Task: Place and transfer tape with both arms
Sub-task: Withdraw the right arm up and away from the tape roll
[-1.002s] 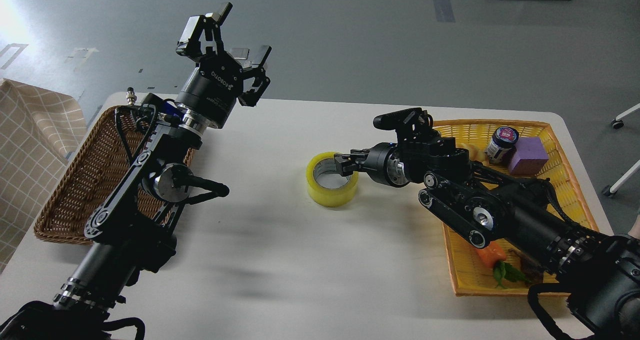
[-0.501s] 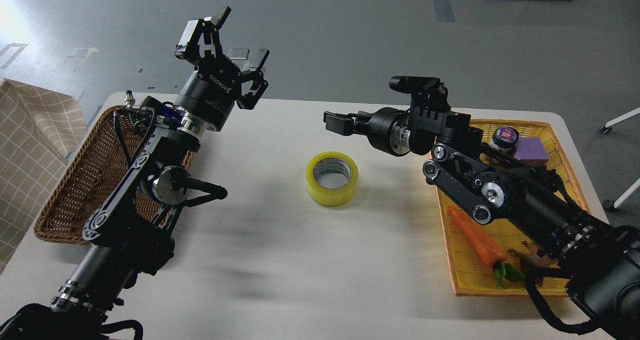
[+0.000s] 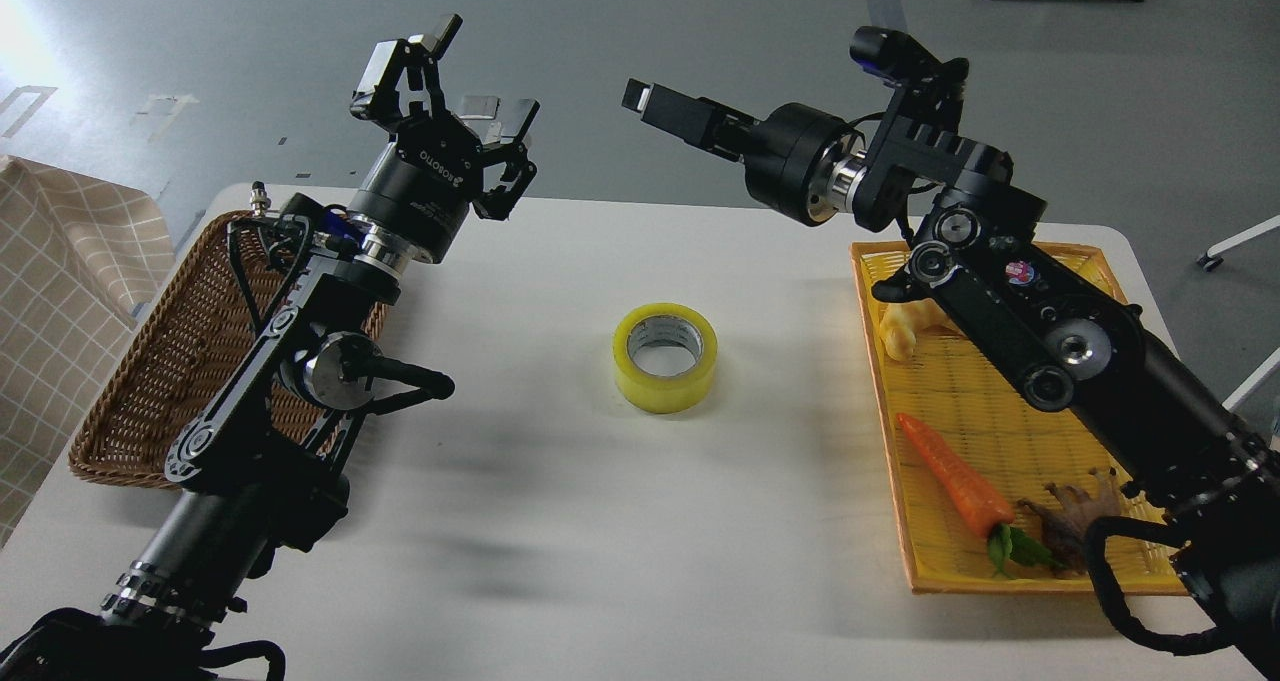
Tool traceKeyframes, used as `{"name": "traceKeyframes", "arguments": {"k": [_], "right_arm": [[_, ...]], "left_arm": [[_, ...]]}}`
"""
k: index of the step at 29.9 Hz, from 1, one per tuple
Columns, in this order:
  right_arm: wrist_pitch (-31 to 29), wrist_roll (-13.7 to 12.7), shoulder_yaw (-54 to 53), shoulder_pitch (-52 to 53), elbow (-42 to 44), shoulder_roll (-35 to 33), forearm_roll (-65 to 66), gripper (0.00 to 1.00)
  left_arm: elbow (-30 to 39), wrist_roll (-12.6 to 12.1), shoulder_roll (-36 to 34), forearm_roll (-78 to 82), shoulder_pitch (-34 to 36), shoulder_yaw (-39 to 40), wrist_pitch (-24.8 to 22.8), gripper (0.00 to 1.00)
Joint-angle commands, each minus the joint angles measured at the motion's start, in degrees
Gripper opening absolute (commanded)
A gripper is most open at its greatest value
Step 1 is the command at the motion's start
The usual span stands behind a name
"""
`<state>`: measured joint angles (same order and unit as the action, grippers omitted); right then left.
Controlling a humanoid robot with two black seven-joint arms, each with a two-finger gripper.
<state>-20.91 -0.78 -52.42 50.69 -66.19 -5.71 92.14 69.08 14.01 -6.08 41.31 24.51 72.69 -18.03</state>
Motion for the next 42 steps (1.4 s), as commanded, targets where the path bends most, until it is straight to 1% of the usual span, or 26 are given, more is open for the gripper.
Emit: {"name": "traceKeyframes", "arguments": {"k": [1,8,12,14,16,20,22,25,28,29,31,32,37,42], "right_arm": [[0.08,-0.09,-2.94,-1.73,-3.77,-2.99,-3.02,1.0],[0.17,-0.01,-13.05,-4.55,-7.11,-3.17,-3.19,1.0],[-0.09,-0.01,-18.32,-7.97,-12.02,-4.31,-3.98,1.0],[-0.18,0.08,-18.95,-9.03,-13.61,-5.19,-5.03,1.0],[-0.71,0.17,-19.48,-10.17,-15.02,-6.24,-8.72,1.0],[-1.41,0.69,-20.62,-13.33,-15.29,-9.58,-21.01,1.0],[-1.41,0.78,-20.79,-14.13,-15.29,-10.29,-23.05,1.0],[-1.76,2.19,-23.25,-16.58,-15.29,-10.99,-24.38,1.0],[-5.53,4.56,-26.67,-18.43,-15.29,-10.99,-24.81,1.0],[-7.09,5.96,-29.12,-19.48,-15.29,-11.08,-25.95,1.0],[-7.09,8.15,-33.6,-21.41,-15.02,-11.26,-29.97,1.0],[-7.09,8.69,-35.98,-22.29,-14.5,-11.34,-33.48,1.0],[-7.09,8.69,-38.46,-25.46,-12.21,-11.43,-40.71,1.0],[-7.09,8.17,-38.9,-29.51,-12.47,-11.43,-49.41,1.0]], "left_arm": [[0.0,-0.04,-0.07,0.0,0.01,-0.01,0.01,1.0],[0.0,-0.12,0.01,0.09,0.36,-0.1,0.1,1.0],[0.0,-0.04,-0.07,0.09,0.54,-0.01,0.1,1.0],[0.0,-0.04,-0.07,0.09,0.45,-0.01,0.1,1.0],[0.0,-0.04,0.01,0.09,0.27,-0.01,0.1,1.0],[0.0,0.05,0.1,0.0,0.27,0.34,-0.51,1.0],[0.0,0.05,0.19,0.0,0.27,0.43,-0.6,1.0],[0.0,0.14,0.1,0.0,0.27,0.61,-1.22,1.0],[0.0,0.14,0.19,0.0,0.27,1.48,-1.74,1.0],[0.09,0.23,0.19,0.0,0.18,1.83,-1.83,1.0],[0.09,0.93,0.19,0.09,0.1,1.93,-1.83,1.0],[0.18,1.28,0.19,0.09,0.01,1.93,-1.83,1.0],[0.18,1.72,0.19,0.09,-0.34,2.45,-1.92,1.0],[-0.35,1.63,0.28,-0.35,0.27,2.28,-2.36,1.0]]}}
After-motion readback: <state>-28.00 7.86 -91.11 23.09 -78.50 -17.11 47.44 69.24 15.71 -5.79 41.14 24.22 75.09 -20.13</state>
